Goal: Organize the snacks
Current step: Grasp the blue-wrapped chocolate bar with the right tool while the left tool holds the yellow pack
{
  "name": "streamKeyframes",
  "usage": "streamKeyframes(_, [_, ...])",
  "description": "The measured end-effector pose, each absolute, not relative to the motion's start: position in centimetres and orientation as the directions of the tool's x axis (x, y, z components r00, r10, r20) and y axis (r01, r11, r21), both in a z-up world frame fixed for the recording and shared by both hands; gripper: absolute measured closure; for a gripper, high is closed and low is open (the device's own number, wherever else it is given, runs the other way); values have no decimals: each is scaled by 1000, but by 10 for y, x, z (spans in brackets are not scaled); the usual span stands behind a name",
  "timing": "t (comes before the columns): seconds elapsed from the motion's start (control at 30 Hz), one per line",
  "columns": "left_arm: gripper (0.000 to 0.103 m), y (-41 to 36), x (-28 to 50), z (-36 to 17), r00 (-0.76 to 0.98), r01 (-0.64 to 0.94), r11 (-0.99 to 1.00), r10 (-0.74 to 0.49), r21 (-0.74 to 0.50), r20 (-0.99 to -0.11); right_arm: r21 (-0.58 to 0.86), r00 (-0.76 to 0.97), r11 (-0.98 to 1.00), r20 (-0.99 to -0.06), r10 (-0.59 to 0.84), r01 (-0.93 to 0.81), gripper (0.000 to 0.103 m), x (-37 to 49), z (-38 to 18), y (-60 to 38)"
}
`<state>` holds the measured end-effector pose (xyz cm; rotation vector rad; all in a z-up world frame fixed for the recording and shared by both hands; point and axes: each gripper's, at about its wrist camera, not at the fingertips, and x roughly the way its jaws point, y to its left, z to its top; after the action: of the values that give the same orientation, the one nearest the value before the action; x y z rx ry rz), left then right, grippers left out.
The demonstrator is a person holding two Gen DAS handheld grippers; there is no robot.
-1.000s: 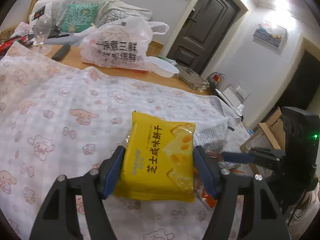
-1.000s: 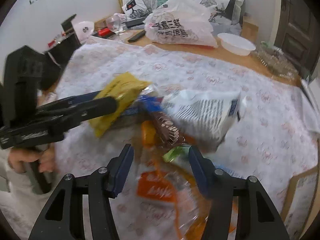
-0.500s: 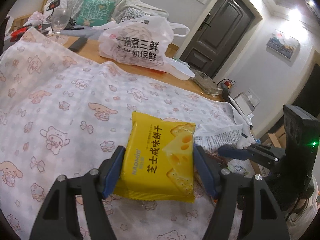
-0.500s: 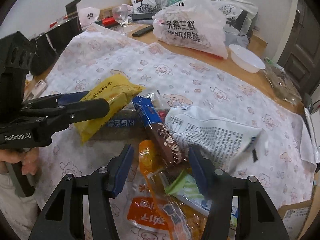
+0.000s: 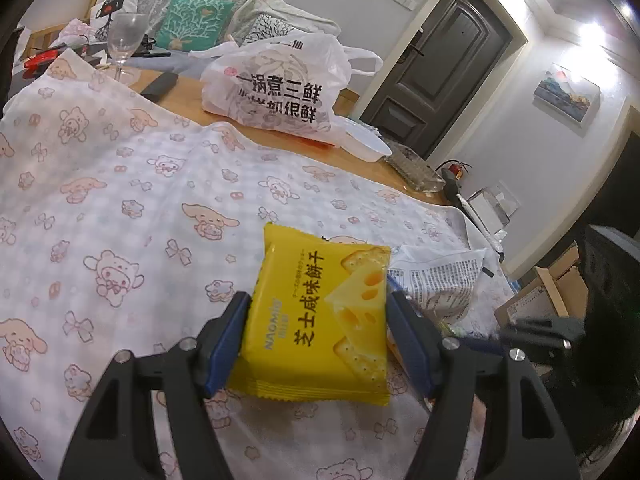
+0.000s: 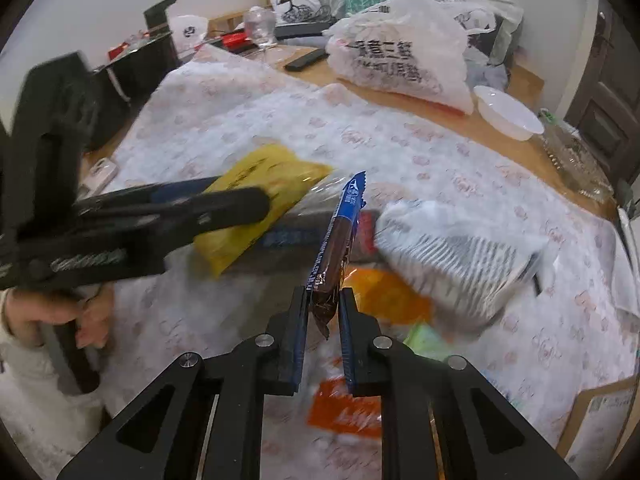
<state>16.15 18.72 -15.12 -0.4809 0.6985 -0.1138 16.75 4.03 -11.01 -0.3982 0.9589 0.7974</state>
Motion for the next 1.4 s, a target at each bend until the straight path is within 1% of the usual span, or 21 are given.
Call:
streamKeyframes(0.13, [36, 189, 160, -151, 765, -59, 884, -258, -464, -590, 72, 269, 635, -865, 423, -769, 93, 151, -116, 39])
streamKeyframes(0.23, [36, 190, 159, -151, 765, -57, 883, -262, -466, -589, 86, 237, 631, -881, 410, -771, 91, 141, -122, 37])
streamKeyframes(0.3, [36, 190, 158, -151, 765, -55, 882, -263, -467, -587, 88, 227, 630, -887, 402, -772, 87, 135, -124, 36])
streamKeyframes(0.37, [36, 191, 157, -151, 766, -54, 882, -264, -469, -586, 63, 259, 650, -885, 387, -757, 73, 133, -120, 33])
streamKeyframes(0.43, [36, 191, 156, -150, 766, -53, 882, -265, -469, -585, 37, 302, 673, -874, 380, -739, 68, 132, -115, 30])
streamKeyframes(0.47, [36, 191, 156, -150, 767, -51, 882, -267, -469, -584, 39, 311, 674, -866, 391, -738, 67, 132, -112, 29])
streamKeyframes(0.63, [36, 191, 155, -150, 768, -50, 881, -268, -470, -583, 62, 314, 696, -861, 399, -715, 67, 144, -119, 36])
streamKeyframes(0.8, [36, 192, 154, -151, 768, -54, 881, -264, -471, -584, 150, 291, 733, -851, 438, -664, 67, 154, -133, 39])
streamKeyframes(1.0, [36, 192, 156, -152, 764, -45, 880, -275, -473, -584, 124, 370, 786, -830, 416, -606, 68, 148, -138, 45])
streamKeyframes(1.07, [36, 190, 156, -151, 765, -38, 882, -277, -470, -581, 82, 397, 797, -834, 384, -598, 68, 145, -143, 50])
streamKeyframes(1.1, [37, 190, 155, -150, 766, -32, 881, -281, -472, -577, 54, 419, 800, -830, 368, -598, 69, 142, -144, 52])
streamKeyframes(1.13, [38, 190, 154, -149, 768, -25, 881, -286, -473, -573, 27, 432, 800, -830, 351, -599, 76, 139, -145, 54])
streamKeyframes(1.17, [38, 189, 154, -149, 769, -21, 881, -288, -472, -571, 3, 447, 799, -828, 339, -601, 86, 137, -144, 55])
streamKeyframes(1.3, [38, 186, 153, -148, 764, -21, 892, -277, -451, -583, -11, 463, 803, -822, 332, -595, 88, 132, -142, 49])
streamKeyframes(1.37, [38, 180, 154, -152, 741, -27, 909, -261, -416, -619, -12, 478, 810, -813, 334, -587, 89, 128, -136, 42])
streamKeyframes(1.4, [37, 175, 156, -155, 730, -42, 924, -231, -380, -643, -12, 481, 811, -810, 335, -586, 89, 127, -135, 40])
